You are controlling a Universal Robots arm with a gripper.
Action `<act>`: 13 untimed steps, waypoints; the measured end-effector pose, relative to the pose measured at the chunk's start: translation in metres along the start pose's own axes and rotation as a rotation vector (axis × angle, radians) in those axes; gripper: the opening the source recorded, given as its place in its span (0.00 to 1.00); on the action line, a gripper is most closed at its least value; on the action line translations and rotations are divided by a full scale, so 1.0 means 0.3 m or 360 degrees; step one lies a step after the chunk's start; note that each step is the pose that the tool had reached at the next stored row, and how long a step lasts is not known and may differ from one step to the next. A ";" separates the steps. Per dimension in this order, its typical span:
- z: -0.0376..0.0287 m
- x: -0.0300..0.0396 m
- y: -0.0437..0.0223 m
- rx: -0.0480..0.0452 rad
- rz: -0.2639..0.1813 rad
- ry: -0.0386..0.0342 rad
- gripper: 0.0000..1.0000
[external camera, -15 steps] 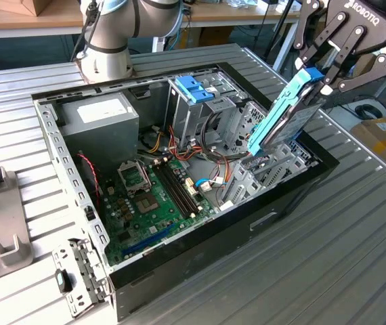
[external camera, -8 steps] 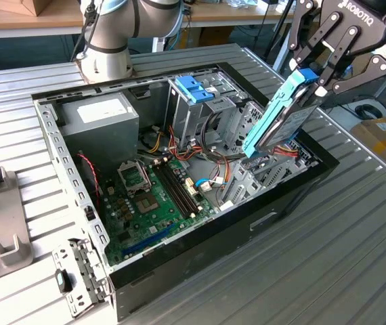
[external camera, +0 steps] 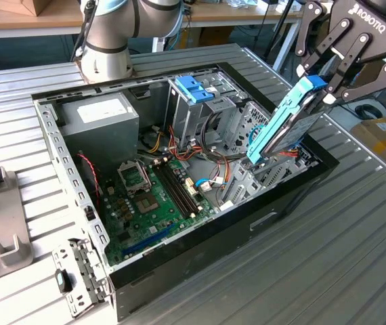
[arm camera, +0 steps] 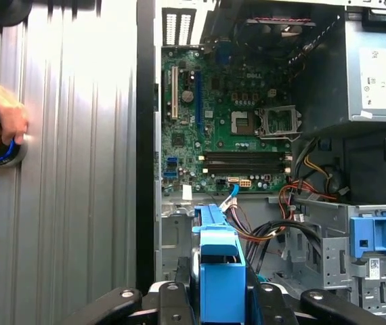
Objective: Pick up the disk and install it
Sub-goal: 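Insert the disk into the insertion slot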
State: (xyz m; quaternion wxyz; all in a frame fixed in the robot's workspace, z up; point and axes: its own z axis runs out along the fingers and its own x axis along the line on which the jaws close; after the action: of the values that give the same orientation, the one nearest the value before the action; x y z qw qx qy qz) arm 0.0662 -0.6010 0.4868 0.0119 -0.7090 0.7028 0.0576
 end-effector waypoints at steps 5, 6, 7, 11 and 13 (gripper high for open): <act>0.004 0.016 0.005 0.0000 0.0000 0.0000 0.37; 0.005 0.020 0.006 0.0000 0.0000 0.0000 0.37; 0.006 0.023 0.008 0.0000 0.0000 0.0000 0.37; 0.020 0.029 0.009 0.0000 0.0000 0.0000 0.37; 0.028 0.032 0.015 0.0000 0.0000 0.0000 0.37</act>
State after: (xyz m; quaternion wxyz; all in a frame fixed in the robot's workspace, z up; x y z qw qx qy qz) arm 0.0613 -0.6097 0.4777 0.0120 -0.7090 0.7028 0.0577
